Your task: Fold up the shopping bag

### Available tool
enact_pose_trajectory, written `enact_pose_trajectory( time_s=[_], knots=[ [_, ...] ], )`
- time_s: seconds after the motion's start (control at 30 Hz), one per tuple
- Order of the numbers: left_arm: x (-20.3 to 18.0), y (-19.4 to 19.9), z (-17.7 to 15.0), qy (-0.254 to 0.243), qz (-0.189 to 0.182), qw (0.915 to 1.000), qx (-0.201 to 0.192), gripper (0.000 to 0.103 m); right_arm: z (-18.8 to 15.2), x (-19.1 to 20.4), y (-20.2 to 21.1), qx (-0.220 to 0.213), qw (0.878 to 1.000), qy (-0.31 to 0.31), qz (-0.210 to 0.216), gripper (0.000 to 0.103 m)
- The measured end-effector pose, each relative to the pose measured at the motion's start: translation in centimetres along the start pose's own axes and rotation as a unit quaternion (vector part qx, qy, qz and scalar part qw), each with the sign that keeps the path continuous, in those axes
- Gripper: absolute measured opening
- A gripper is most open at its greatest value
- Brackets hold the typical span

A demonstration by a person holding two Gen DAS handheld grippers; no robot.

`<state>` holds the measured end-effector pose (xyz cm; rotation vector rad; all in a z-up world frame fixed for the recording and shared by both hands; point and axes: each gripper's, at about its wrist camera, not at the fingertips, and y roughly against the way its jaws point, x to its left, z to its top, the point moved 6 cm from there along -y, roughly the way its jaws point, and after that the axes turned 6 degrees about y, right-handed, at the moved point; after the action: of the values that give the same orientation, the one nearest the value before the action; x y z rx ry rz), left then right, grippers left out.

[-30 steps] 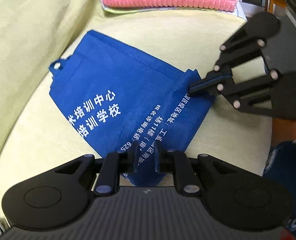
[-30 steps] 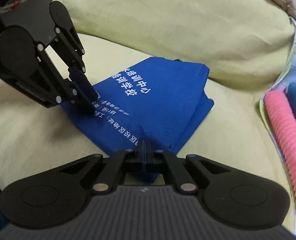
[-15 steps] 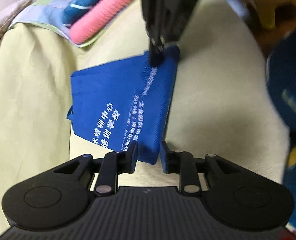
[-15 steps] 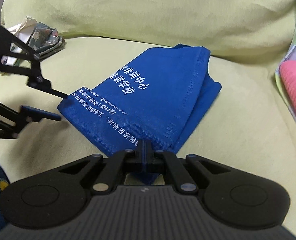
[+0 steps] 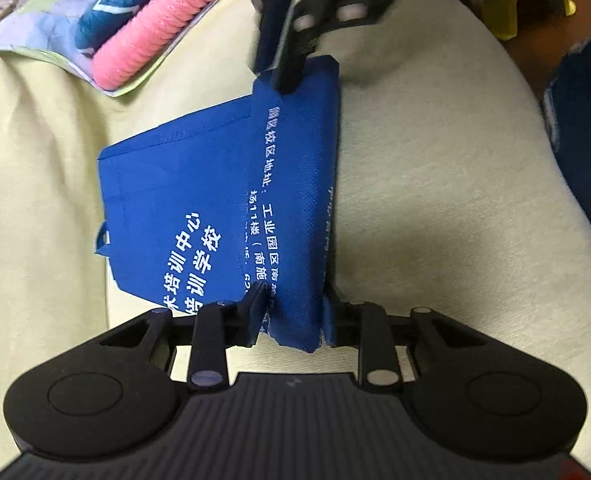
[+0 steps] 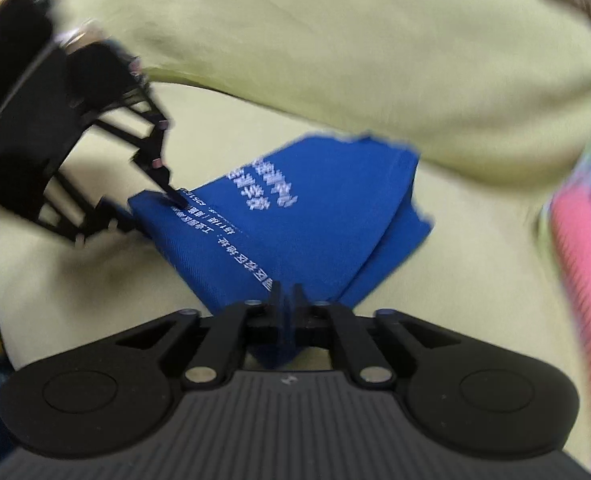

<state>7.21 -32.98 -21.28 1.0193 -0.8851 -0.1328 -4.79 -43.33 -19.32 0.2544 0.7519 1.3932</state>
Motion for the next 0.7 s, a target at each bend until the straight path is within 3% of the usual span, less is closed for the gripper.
enact_pose_trajectory(
  time_s=[0.03, 0.1, 0.27, 0.37, 0.43, 0.57, 0.7],
  knots=[
    [0.1, 0.0, -0.1, 0.001, -0.002, 1.0000, -0.001, 0.032, -0.1, 0.4, 0.6, -0.013, 0.999, 0.037, -0.003, 0.042],
    [0.2, 0.0, -0.1, 0.001, -0.004, 1.0000, -0.001, 0.032, -0.7, 1.6, 1.5, -0.032, 0.992, 0.118, 0.002, 0.053],
    [0.4, 0.0, -0.3, 0.011, -0.018, 0.9998, -0.001, 0.032, -2.7, 4.0, -0.2, -0.037, 0.957, 0.287, -0.010, 0.053],
    [0.5, 0.2, -0.7, 0.024, -0.030, 0.9992, -0.007, 0.032, -2.5, 4.2, -1.9, -0.051, 0.945, 0.321, -0.036, 0.051],
    [0.9, 0.1, -0.9, 0.042, -0.040, 0.9983, -0.010, 0.033, -2.6, 4.5, -3.0, -0.056, 0.938, 0.338, -0.048, 0.040],
    [1.3, 0.5, -1.0, 0.074, -0.046, 0.9962, -0.010, 0.035, -2.8, 5.0, -3.6, -0.049, 0.942, 0.329, -0.049, 0.027],
    [1.4, 1.9, -1.1, 0.098, -0.060, 0.9934, 0.000, 0.032, -1.5, 4.1, -3.1, -0.003, 0.967, 0.254, 0.003, 0.026]
  ],
)
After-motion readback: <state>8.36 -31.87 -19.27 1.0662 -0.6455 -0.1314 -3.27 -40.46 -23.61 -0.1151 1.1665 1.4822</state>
